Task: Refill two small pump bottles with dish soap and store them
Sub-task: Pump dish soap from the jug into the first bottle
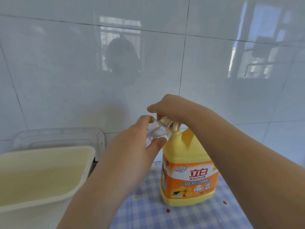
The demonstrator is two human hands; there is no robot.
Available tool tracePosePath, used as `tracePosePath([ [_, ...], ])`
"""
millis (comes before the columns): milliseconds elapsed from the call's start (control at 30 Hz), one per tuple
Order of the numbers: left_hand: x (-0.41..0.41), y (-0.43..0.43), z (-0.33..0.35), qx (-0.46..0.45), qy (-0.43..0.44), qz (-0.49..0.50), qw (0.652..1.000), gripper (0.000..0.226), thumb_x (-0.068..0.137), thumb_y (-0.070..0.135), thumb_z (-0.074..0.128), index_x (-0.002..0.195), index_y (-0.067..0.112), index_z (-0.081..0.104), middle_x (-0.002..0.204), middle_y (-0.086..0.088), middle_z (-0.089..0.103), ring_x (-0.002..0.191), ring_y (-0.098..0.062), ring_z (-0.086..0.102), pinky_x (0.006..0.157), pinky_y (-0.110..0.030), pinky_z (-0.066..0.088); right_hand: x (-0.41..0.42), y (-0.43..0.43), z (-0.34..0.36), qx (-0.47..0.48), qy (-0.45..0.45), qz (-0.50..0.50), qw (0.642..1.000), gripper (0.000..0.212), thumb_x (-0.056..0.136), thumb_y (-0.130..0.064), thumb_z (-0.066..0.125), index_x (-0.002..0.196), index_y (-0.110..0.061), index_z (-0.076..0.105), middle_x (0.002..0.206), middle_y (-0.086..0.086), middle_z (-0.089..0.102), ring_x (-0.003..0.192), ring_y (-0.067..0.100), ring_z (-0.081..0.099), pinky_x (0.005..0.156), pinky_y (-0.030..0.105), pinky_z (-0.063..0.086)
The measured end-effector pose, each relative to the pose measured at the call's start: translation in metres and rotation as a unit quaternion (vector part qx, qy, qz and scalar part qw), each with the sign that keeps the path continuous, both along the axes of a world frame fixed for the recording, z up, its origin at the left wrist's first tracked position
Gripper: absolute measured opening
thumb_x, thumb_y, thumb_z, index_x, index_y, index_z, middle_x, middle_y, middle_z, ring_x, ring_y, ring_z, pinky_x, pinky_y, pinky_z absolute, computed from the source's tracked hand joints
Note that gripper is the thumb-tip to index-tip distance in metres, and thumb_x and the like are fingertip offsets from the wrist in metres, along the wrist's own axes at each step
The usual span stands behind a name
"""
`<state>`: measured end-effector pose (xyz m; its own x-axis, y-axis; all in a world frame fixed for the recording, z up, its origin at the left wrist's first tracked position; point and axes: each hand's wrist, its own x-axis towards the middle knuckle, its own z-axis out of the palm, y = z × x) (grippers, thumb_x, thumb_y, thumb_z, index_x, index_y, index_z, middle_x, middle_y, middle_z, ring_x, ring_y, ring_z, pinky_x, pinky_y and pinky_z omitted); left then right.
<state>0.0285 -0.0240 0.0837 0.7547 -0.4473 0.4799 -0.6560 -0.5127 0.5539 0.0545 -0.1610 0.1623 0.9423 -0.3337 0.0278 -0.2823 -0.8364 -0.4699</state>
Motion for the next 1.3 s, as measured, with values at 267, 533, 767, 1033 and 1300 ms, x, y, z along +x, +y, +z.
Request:
tracePosePath([
  [267,0.002,0.0,-0.001,0.003,-0.003,-0.002,1.0,0.041,0.088,0.056,0.051,0.125,0.045,0.036,0.103,0.019,0.066,0.097,-0.003,0.058,0.075,-0.021,0.044,-0.001,-0.001,-0.002,-0.006,0.002,0.006,1.0,0.033,0.096,-0.035,0.05,0.092,-0.004,0.06,0.075,0.011,0.06,0.052,0.024,0.054,0.049,0.025,0.041],
  [533,0.005,0.002,-0.003,0.041,-0.005,-0.005,0.999,0.037,0.09,0.054,0.051,0.123,0.044,0.037,0.101,0.021,0.064,0.09,-0.003,0.059,0.067,-0.016,0.042,0.002,-0.003,-0.015,0.006,-0.023,0.018,1.0,0.042,0.092,-0.028,0.053,0.113,0.007,0.061,0.063,0.001,0.039,0.052,0.014,0.033,0.049,0.024,0.027],
  [767,0.005,0.002,-0.003,0.038,0.003,-0.006,0.999,0.038,0.089,0.055,0.051,0.123,0.045,0.037,0.102,0.02,0.065,0.093,-0.001,0.06,0.074,-0.022,0.046,0.005,-0.006,-0.017,0.009,-0.029,0.016,0.999,0.036,0.09,-0.031,0.054,0.093,0.003,0.065,0.061,-0.001,0.042,0.05,0.014,0.035,0.049,0.024,0.029],
  [1033,0.004,0.002,-0.002,0.044,-0.011,0.009,0.999,0.041,0.089,0.056,0.051,0.125,0.045,0.036,0.102,0.021,0.063,0.089,-0.001,0.056,0.064,-0.01,0.037,0.004,-0.004,-0.015,0.008,-0.034,0.011,0.999,0.038,0.091,-0.031,0.054,0.105,0.002,0.065,0.064,-0.001,0.045,0.052,0.013,0.037,0.049,0.024,0.03],
  [1300,0.002,0.001,0.001,0.013,-0.005,0.01,1.0,0.041,0.088,0.057,0.051,0.124,0.047,0.036,0.1,0.018,0.065,0.098,-0.002,0.057,0.074,-0.022,0.044,0.002,-0.005,-0.005,-0.001,-0.041,0.014,0.999,0.035,0.09,-0.026,0.051,0.099,0.003,0.068,0.067,0.009,0.062,0.03,0.016,0.048,0.042,0.015,0.034],
])
